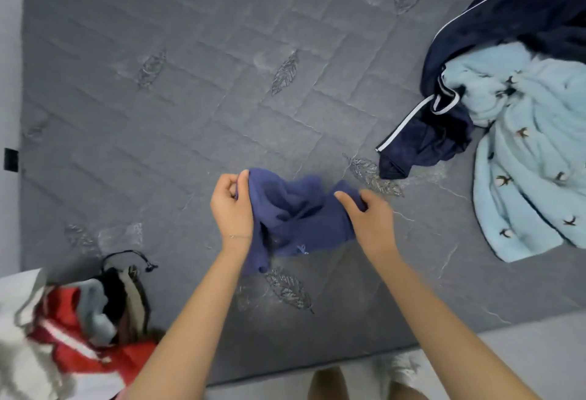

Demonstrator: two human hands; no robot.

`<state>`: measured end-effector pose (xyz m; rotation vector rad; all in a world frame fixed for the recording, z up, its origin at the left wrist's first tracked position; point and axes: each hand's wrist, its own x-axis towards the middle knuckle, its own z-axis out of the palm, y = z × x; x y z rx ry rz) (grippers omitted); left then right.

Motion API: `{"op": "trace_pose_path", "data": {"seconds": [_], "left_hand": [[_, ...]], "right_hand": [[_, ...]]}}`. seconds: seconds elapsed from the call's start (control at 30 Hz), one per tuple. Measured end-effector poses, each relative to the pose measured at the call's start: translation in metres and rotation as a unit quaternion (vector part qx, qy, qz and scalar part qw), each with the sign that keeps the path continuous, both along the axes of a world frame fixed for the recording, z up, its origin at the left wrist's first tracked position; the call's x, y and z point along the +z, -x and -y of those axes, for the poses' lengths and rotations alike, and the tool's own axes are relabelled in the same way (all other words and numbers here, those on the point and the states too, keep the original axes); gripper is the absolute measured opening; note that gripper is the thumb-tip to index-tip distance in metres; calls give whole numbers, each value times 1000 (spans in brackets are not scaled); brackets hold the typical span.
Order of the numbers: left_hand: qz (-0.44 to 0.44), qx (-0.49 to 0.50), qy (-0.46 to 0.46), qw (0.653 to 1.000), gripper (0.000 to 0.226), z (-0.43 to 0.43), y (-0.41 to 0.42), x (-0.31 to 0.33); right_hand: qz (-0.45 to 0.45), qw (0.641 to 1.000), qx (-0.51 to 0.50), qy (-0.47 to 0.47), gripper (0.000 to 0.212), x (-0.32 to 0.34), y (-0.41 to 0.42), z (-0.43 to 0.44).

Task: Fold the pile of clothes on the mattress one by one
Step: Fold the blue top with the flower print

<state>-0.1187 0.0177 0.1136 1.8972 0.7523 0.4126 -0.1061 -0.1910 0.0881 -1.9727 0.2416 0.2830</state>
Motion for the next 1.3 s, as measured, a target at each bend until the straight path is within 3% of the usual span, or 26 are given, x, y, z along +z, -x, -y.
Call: {"op": "trace_pose_path", "data": {"seconds": [0.2,0.3,0.43,0.5,0.57,0.67,0.73,0.8,0.87,0.93,1.0,1.1,1.13,1.23,1.3], "left_hand": [[-137,20,-19,990,49,-22,66,-66],[-221,21,-31,975,48,-25,96,-94],[-263,-15,-32,964,26,-33,107,-109],[-249,-54,-77,964,20,-36,103,-115],[-253,-92,-115,956,34,-37,97,-122],[-277,-114,-71,951,48,-34,84,-135],[-299,-115,-29,947,49,-31,76,-141],[-316,-187,-52,928,41,-23,73,-144],[-295,-277,-85,910,33,-12,77,-144],[-248,-313,-52,915,27,-5,86,-139],[-206,-331,-23,920,23,-1,94,-135],[-168,-351,-21,921,18,1,110,-128],[-162,-340,-25,926,17,-1,115,-126],[-167,-259,-63,949,18,-16,123,-124],[-189,-188,-82,960,18,-33,123,-127]], "right_hand": [[-105,972,176,114,57,-58,59,2],[-137,963,162,168,48,-77,76,12],[-121,977,111,134,26,-92,69,11],[-105,976,130,138,40,-100,62,6],[-113,971,156,141,55,-109,58,0],[-148,964,179,130,66,-120,56,-13],[-156,970,162,94,71,-124,51,-28],[-191,978,88,1,76,-123,38,-47],[-238,967,16,-86,81,-123,23,-65],[-270,952,-29,-140,83,-125,16,-76],[-273,948,-34,-156,67,-124,16,-82],[-223,968,-40,-110,12,-121,20,-81],[-196,975,-50,-90,5,-119,18,-78],[-137,986,-76,-59,14,-115,9,-55],[-124,984,-104,-71,8,-113,3,-36]]}}
